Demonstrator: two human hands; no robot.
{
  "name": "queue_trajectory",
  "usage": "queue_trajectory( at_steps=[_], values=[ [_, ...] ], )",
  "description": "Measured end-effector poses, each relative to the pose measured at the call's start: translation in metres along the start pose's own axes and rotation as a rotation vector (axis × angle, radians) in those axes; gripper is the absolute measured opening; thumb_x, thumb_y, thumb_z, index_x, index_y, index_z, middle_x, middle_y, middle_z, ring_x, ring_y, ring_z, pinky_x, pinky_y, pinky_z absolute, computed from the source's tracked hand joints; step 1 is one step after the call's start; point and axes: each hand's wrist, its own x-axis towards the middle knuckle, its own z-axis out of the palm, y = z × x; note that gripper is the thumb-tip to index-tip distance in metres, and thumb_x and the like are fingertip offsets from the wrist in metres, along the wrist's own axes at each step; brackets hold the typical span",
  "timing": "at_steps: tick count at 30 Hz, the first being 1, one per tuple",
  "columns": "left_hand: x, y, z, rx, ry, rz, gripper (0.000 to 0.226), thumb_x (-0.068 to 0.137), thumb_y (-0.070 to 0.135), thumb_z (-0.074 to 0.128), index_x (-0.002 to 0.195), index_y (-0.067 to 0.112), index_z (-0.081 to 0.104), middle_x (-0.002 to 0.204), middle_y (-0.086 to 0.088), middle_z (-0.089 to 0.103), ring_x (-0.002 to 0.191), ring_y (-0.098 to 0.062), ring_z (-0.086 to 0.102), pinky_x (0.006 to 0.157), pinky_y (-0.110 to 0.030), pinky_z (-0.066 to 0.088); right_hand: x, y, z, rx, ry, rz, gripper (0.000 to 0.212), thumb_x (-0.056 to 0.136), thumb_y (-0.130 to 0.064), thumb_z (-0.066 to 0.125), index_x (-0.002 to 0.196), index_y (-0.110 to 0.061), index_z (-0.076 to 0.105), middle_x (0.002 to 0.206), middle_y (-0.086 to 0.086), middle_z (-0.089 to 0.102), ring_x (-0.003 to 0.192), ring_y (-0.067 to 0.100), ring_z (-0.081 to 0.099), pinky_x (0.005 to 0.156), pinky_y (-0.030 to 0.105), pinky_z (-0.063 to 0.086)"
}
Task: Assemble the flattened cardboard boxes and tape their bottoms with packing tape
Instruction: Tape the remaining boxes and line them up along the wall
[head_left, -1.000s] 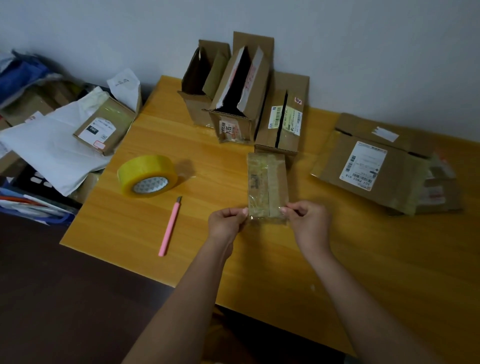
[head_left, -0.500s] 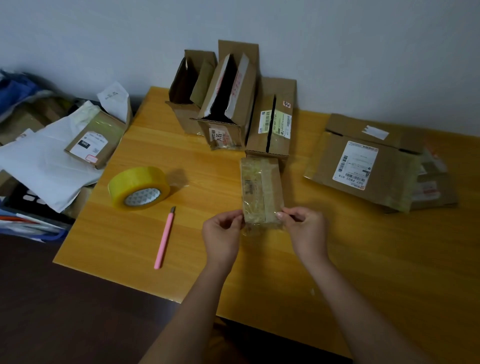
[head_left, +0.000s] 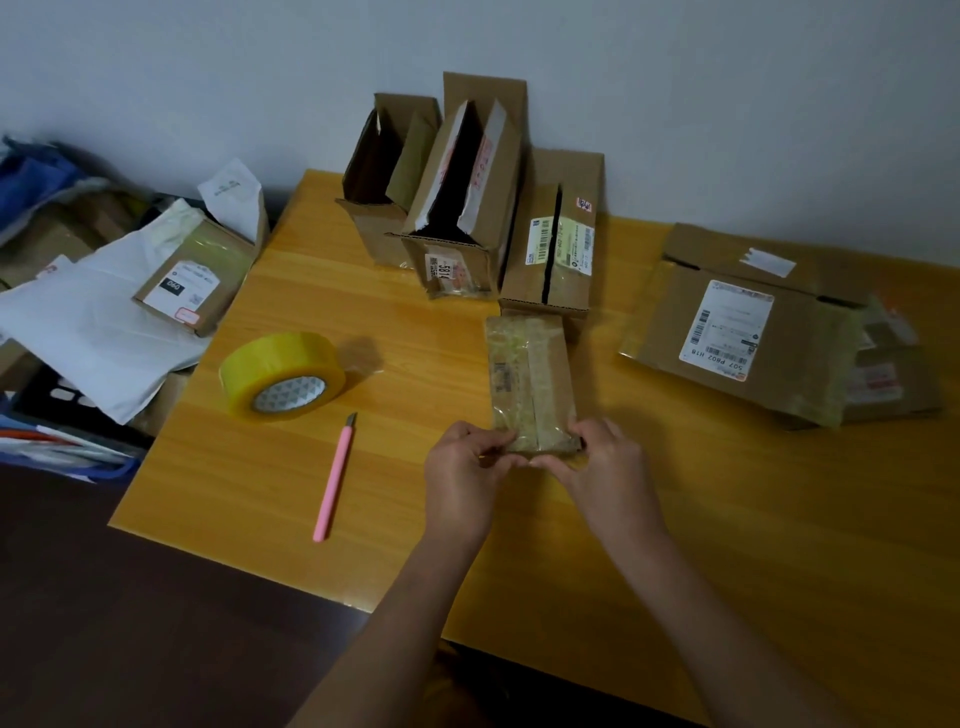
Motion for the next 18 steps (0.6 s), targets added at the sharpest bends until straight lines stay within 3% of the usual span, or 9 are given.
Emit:
queue_trajectory(
  at_steps=[5, 13, 16, 18],
  values=[
    [0.004, -0.007, 0.006, 0.029, 0.06, 0.014, 0.025, 0.07, 0.009, 0.083, 0.094, 0.008, 0.077, 0.088, 0.0, 0.067, 0.077, -0.008, 0.065, 0.077, -0.007, 0.051, 0.004, 0.003, 0.002, 0.047, 0.038, 0.008, 0.047, 0.058, -0.023, 0.09, 0.09, 0.002, 0.067, 0.088, 0.014, 0.067, 0.074, 0.029, 0.066, 0.063, 0.035, 0.056],
    [0.004, -0.007, 0.007, -0.071, 0.05, -0.03, 0.023, 0.075, -0.001, 0.078, 0.095, 0.01, 0.077, 0.084, 0.007, 0.062, 0.076, 0.004, 0.062, 0.074, -0.006, 0.049, 0.007, 0.012, 0.001, 0.154, -0.017, 0.04, 0.033, 0.069, -0.008, 0.085, 0.097, 0.0, 0.07, 0.097, 0.013, 0.068, 0.085, 0.027, 0.069, 0.075, 0.044, 0.06],
    [-0.001, -0.005, 0.003, -0.075, 0.017, -0.023, 0.029, 0.08, -0.01, 0.07, 0.1, 0.011, 0.075, 0.085, 0.007, 0.058, 0.079, 0.006, 0.059, 0.074, -0.005, 0.047, 0.003, 0.013, -0.002, 0.186, -0.029, 0.03, 0.036, 0.074, 0.009, 0.077, 0.107, 0.0, 0.07, 0.104, 0.014, 0.067, 0.091, 0.027, 0.069, 0.084, 0.037, 0.058],
    [-0.005, -0.006, -0.003, -0.028, -0.055, 0.023, 0.045, 0.08, -0.02, 0.058, 0.108, 0.011, 0.073, 0.089, 0.001, 0.057, 0.083, 0.001, 0.056, 0.074, -0.007, 0.045, -0.001, 0.015, -0.01, 0.205, -0.073, 0.008, 0.048, 0.077, 0.02, 0.065, 0.118, -0.004, 0.067, 0.113, 0.01, 0.064, 0.1, 0.021, 0.066, 0.093, 0.025, 0.052]
  ],
)
